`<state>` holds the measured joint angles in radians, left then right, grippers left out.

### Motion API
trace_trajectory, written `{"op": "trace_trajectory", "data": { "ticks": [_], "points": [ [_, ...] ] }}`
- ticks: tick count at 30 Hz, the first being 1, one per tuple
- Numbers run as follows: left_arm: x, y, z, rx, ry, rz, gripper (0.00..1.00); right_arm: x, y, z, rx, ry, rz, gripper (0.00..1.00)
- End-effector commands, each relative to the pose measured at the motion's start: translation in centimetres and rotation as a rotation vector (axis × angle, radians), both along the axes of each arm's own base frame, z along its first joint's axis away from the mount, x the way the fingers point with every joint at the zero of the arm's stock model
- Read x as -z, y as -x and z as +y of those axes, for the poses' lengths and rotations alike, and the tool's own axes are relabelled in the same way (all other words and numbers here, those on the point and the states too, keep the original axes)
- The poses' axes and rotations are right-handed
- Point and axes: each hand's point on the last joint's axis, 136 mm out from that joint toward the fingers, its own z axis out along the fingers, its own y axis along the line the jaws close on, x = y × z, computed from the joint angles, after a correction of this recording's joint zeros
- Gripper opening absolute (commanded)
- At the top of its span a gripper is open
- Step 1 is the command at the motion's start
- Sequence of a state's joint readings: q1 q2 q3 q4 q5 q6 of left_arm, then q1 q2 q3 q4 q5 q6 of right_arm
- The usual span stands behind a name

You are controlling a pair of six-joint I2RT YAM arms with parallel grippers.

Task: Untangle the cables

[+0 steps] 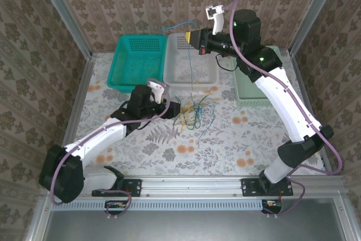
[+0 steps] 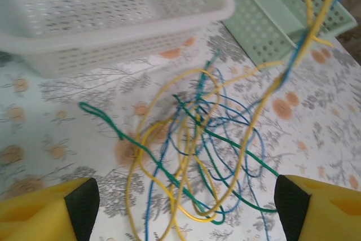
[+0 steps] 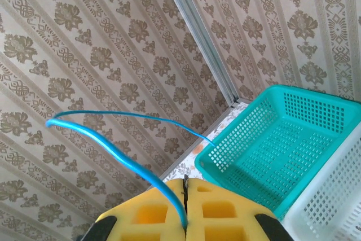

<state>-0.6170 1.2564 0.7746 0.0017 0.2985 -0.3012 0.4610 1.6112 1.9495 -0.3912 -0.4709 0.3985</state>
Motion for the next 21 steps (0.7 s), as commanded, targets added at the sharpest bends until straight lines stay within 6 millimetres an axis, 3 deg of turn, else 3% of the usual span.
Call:
{"op": "trace_trajectory", "data": {
  "ticks": [1, 10, 13, 15, 19, 21],
  "points": [
    [-0.5, 0.8, -2.9, 0.142, -0.006, -0.047, 0.82, -1.1, 0.0, 0.4, -0.008, -0.034, -0.022, 0.00],
    [1.4, 0.1, -5.9, 0.214, -0.053, -0.033, 0.74, -1.5, 0.2, 0.3, -0.010, -0.044, -0.026, 0.00],
    [2.1, -0.2, -6.6, 0.217, -0.072, -0.024, 0.63, -1.5, 0.2, 0.2, -0.005, -0.043, -0.026, 0.00],
    [2.6, -0.6, -6.7, 0.206, -0.086, -0.020, 0.50, -1.6, 0.4, 0.1, -0.006, -0.039, -0.029, 0.00],
    [3.7, -0.8, -6.6, 0.203, -0.108, -0.010, 0.43, -2.3, 0.7, -0.4, 0.010, -0.041, -0.047, 0.00],
    [4.1, -0.9, -6.5, 0.194, -0.107, -0.005, 0.32, -2.6, 0.7, -0.7, 0.016, -0.043, -0.052, 0.00]
  ]
}}
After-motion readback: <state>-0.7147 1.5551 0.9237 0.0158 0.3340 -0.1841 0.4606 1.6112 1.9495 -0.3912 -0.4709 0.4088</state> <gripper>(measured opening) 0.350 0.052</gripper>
